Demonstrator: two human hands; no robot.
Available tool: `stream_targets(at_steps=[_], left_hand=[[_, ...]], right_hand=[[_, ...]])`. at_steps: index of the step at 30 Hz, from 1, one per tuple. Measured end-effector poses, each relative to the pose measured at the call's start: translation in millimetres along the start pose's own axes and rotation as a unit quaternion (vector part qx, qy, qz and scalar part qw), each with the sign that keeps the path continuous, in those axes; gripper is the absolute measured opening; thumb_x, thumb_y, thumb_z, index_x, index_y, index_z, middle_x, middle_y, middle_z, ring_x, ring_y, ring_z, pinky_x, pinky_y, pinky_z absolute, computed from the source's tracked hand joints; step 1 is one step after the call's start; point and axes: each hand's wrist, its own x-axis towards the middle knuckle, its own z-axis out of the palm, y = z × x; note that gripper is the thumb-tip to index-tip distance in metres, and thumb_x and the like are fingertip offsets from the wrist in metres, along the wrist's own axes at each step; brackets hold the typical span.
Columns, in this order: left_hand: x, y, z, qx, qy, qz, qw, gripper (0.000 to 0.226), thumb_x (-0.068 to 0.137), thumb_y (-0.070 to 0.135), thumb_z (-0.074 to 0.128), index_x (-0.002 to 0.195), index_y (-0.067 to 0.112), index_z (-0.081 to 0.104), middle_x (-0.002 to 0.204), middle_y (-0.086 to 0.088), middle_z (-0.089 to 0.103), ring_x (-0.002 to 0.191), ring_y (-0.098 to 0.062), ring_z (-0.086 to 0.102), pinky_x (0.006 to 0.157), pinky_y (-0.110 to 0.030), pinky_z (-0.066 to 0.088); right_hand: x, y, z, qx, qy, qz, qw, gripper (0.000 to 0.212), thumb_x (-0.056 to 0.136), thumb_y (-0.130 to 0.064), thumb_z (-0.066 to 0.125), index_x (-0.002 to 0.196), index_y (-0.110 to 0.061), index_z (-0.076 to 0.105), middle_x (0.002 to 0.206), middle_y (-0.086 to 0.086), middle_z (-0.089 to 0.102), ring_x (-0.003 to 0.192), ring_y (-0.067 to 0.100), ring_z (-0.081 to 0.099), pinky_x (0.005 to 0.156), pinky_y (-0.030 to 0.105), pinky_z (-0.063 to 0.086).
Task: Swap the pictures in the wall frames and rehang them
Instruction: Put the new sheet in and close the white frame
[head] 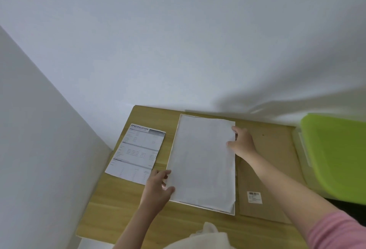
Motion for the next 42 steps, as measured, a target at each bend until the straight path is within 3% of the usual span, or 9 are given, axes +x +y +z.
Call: stream_targets(at_steps=[3, 7, 17, 23, 26, 32, 39, 42], left_hand=[[5.3, 0.6, 2.9, 0.026, 0.000, -0.009, 1.000, 0.051, 0.073, 0.019, 0.074, 0.122, 0.020, 0.058, 0.102, 0.006, 0.048, 0.081, -0.007, 0.055, 0.068, -0.010, 0.041], [8.0, -1.2, 3.3, 0.043, 0.007, -0.021, 0.999, 0.053, 0.072, 0.024, 0.074, 0.121, 0.023, 0.057, 0.104, 0.005, 0.045, 0.089, -0.010, 0.051, 0.076, -0.018, 0.045], [9.3, -11.4, -1.2, 0.036, -0.003, -0.011, 0.999, 0.052, 0.070, 0.023, 0.075, 0.119, 0.024, 0.057, 0.102, 0.007, 0.048, 0.086, -0.008, 0.050, 0.071, -0.015, 0.040], [4.9, -2.2, 0.8, 0.045, 0.037, -0.010, 0.998, 0.044, 0.076, 0.029, 0.071, 0.117, 0.022, 0.057, 0.109, 0.005, 0.047, 0.097, -0.015, 0.053, 0.082, -0.030, 0.051], [-2.3, 10.7, 6.9, 0.035, 0.042, 0.002, 0.999, 0.039, 0.079, 0.029, 0.069, 0.115, 0.022, 0.057, 0.111, 0.003, 0.050, 0.093, -0.011, 0.055, 0.078, -0.026, 0.049], [-27.3, 47.2, 41.5, 0.030, 0.000, 0.067, 0.997, 0.034, 0.081, 0.029, 0.067, 0.113, 0.021, 0.058, 0.109, 0.007, 0.051, 0.089, -0.004, 0.055, 0.067, -0.009, 0.039], [-69.8, 85.0, 111.8, -0.006, -0.048, 0.087, 0.995, 0.029, 0.081, 0.026, 0.068, 0.108, 0.018, 0.060, 0.104, 0.006, 0.057, 0.086, 0.000, 0.058, 0.070, -0.011, 0.045], [-88.2, 101.9, 139.1, -0.011, -0.051, 0.068, 0.996, 0.032, 0.081, 0.024, 0.068, 0.110, 0.016, 0.060, 0.104, 0.005, 0.058, 0.092, -0.005, 0.060, 0.078, -0.014, 0.045]], right_hand=[[7.1, 5.2, -0.7, -0.028, -0.033, 0.004, 0.999, 0.070, 0.076, -0.014, 0.070, 0.140, -0.014, 0.040, 0.132, 0.010, 0.039, 0.123, 0.025, 0.043, 0.086, 0.024, 0.035], [12.4, 9.7, 0.1, -0.066, -0.057, -0.004, 0.996, 0.078, 0.073, -0.028, 0.075, 0.142, -0.018, 0.038, 0.134, 0.009, 0.032, 0.129, 0.025, 0.034, 0.096, 0.031, 0.037], [10.2, 10.2, 8.9, -0.083, -0.058, -0.008, 0.995, 0.072, 0.072, -0.031, 0.075, 0.136, -0.020, 0.043, 0.126, 0.004, 0.029, 0.125, 0.023, 0.032, 0.098, 0.033, 0.039], [-8.7, 9.5, -1.5, -0.048, -0.045, -0.021, 0.998, 0.065, 0.079, -0.031, 0.068, 0.138, -0.021, 0.041, 0.131, 0.006, 0.034, 0.128, 0.023, 0.035, 0.097, 0.033, 0.038], [-32.3, 15.5, -10.3, -0.019, -0.027, -0.021, 0.999, 0.063, 0.081, -0.034, 0.067, 0.138, -0.023, 0.042, 0.131, 0.005, 0.037, 0.125, 0.022, 0.041, 0.099, 0.036, 0.042], [-101.1, 53.8, -26.4, 0.020, 0.023, 0.016, 0.999, 0.057, 0.084, -0.031, 0.066, 0.136, -0.020, 0.045, 0.128, 0.002, 0.044, 0.108, 0.013, 0.049, 0.088, 0.024, 0.039], [-168.5, 136.2, -56.6, -0.022, 0.056, 0.079, 0.995, 0.057, 0.086, -0.031, 0.065, 0.137, -0.018, 0.045, 0.133, 0.006, 0.043, 0.126, 0.022, 0.044, 0.099, 0.033, 0.043], [-180.4, 160.3, -72.9, -0.052, 0.085, 0.085, 0.991, 0.057, 0.087, -0.030, 0.064, 0.138, -0.014, 0.044, 0.134, 0.009, 0.041, 0.129, 0.024, 0.039, 0.101, 0.034, 0.039]])
